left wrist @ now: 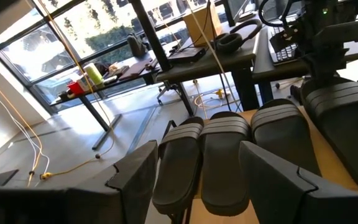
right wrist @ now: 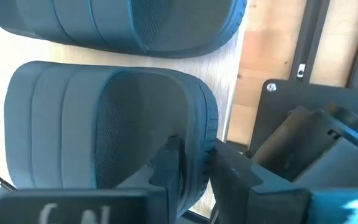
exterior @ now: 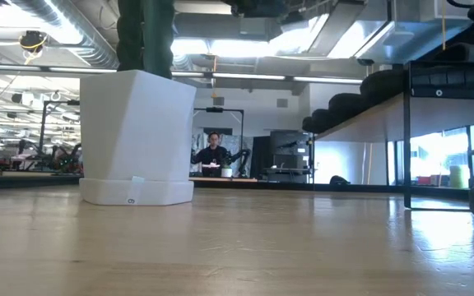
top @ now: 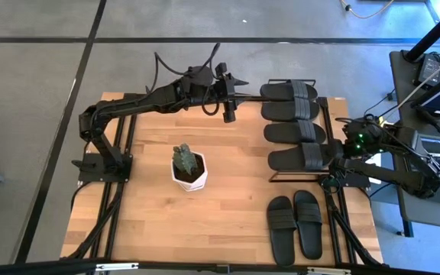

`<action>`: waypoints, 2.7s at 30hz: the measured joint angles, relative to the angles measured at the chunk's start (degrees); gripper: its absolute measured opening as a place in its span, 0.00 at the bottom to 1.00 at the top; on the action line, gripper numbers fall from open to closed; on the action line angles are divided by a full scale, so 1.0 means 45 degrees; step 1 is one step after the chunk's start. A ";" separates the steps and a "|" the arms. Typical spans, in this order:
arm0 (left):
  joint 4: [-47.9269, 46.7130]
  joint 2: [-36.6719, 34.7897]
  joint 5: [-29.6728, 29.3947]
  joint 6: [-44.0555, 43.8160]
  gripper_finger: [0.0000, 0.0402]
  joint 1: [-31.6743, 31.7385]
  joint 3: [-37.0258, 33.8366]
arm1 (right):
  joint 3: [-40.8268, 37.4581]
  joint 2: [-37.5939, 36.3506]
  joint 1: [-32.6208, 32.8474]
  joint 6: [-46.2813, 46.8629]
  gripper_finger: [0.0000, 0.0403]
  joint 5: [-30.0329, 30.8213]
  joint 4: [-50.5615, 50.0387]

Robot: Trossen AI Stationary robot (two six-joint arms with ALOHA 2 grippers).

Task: Pick and place slides into the shelf
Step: Put the black slide on the shelf

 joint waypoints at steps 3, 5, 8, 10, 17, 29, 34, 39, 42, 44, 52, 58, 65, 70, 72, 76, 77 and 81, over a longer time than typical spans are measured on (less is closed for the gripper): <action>0.0000 0.0000 -0.0002 -0.0004 0.54 0.0000 0.0000 | -0.0005 0.0000 0.0000 -0.0006 0.23 -0.0116 -0.0009; 0.0000 0.0000 0.0000 -0.0004 0.54 0.0000 0.0000 | -0.0005 0.0000 0.0000 0.0007 0.25 -0.0297 -0.0030; -0.0004 0.0005 -0.0004 -0.0004 0.54 0.0000 0.0000 | -0.0005 0.0000 0.0005 0.0101 0.29 -0.0506 -0.0164; -0.0005 0.0005 -0.0005 -0.0002 0.54 0.0000 0.0000 | -0.0005 0.0000 0.0005 0.0100 0.33 -0.0664 -0.0213; -0.0010 0.0005 -0.0005 -0.0004 0.54 -0.0005 0.0000 | -0.0005 0.0000 0.0005 -0.0387 0.43 -0.0892 -0.0203; -0.0080 0.0010 -0.0005 -0.0004 0.54 -0.0005 0.0000 | -0.0005 0.0010 0.0005 -0.0802 0.44 -0.2682 -0.0175; -0.0306 0.0010 -0.0005 -0.0001 0.54 -0.0005 0.0000 | -0.0005 0.0010 0.0005 -0.0724 0.44 -0.3506 -0.0144; -0.0304 0.0010 -0.0010 -0.0003 0.54 -0.0024 0.0000 | 0.0141 0.0015 0.0010 -0.0460 0.44 -0.3344 -0.0146; -0.0305 0.0010 -0.0010 -0.0004 0.54 -0.0034 0.0000 | 0.0602 0.0010 0.0006 -0.0443 0.44 -0.2614 -0.0155; -0.0306 0.0010 -0.0010 -0.0004 0.54 -0.0039 0.0000 | 0.1142 0.0015 0.0010 -0.0554 0.44 -0.1724 -0.0155; -0.0302 0.0010 -0.0010 -0.0004 0.54 -0.0107 0.0000 | 0.2215 0.0334 0.0005 -0.5033 0.44 -0.0422 -0.0152; -0.0301 0.0010 -0.0010 -0.0009 0.54 -0.0107 0.0000 | 0.2215 0.1692 0.0005 -0.9659 0.44 -0.0325 -0.0164; -0.0304 0.0010 -0.0060 -0.0041 0.54 -0.0257 0.0000 | 0.2215 0.4040 0.0010 -1.4689 0.44 0.1220 -0.0158; -0.0472 0.0010 -0.0069 -0.0043 0.54 -0.0500 0.0000 | 0.2210 0.4830 0.0005 -1.7043 0.45 0.2940 -0.0146; -0.0791 0.0010 -0.0092 -0.0043 0.54 -0.0609 0.0000 | 0.2210 0.4779 0.0001 -1.7373 0.45 0.3778 -0.0155; -0.1284 0.0010 -0.0095 -0.0043 0.54 -0.0767 0.0000 | 0.2210 0.4271 0.0000 -1.7829 0.45 0.4911 -0.0155; -0.1391 0.0010 -0.0107 -0.0036 0.54 -0.0801 0.0000 | 0.2210 0.4149 0.0000 -1.7966 0.45 0.4920 -0.0164; -0.1437 0.0010 -0.0170 -0.0033 0.54 -0.0813 0.0000 | 0.2210 0.3746 0.0000 -1.8352 0.45 0.4920 -0.0189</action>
